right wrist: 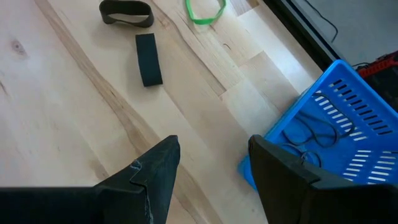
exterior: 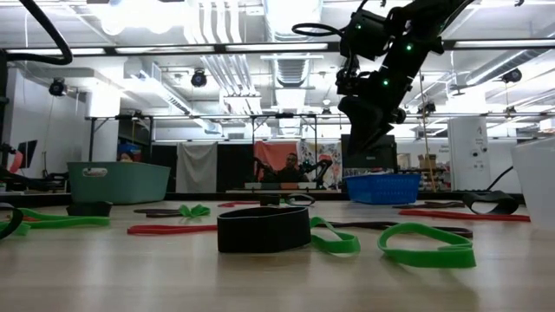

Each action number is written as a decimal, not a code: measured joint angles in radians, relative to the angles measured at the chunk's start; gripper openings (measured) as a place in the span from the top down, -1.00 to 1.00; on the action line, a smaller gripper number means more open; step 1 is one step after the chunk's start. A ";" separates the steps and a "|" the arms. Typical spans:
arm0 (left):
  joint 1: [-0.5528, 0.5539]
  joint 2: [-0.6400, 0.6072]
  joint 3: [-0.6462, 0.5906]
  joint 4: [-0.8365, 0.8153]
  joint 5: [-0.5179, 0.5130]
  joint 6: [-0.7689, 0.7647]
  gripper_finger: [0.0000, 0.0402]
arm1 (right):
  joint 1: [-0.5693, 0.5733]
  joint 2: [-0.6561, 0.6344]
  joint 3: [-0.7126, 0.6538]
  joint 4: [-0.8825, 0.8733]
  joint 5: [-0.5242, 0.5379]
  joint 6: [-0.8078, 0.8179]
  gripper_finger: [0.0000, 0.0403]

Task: Sort rubber bands into baskets
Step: Put the green rubber band into the transparent bin

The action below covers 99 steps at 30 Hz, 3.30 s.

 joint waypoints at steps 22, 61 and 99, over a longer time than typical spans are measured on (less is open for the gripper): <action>0.069 -0.022 0.312 -0.284 -0.711 0.647 0.23 | 0.087 0.000 0.000 0.257 -0.119 -0.084 0.07; 0.598 -0.629 -0.333 0.582 -0.821 1.613 0.44 | 0.356 0.451 0.247 0.616 -0.152 -0.214 0.07; 0.599 -0.569 -0.333 0.625 -0.940 1.530 0.44 | 0.344 0.729 0.423 0.617 -0.226 -0.320 0.75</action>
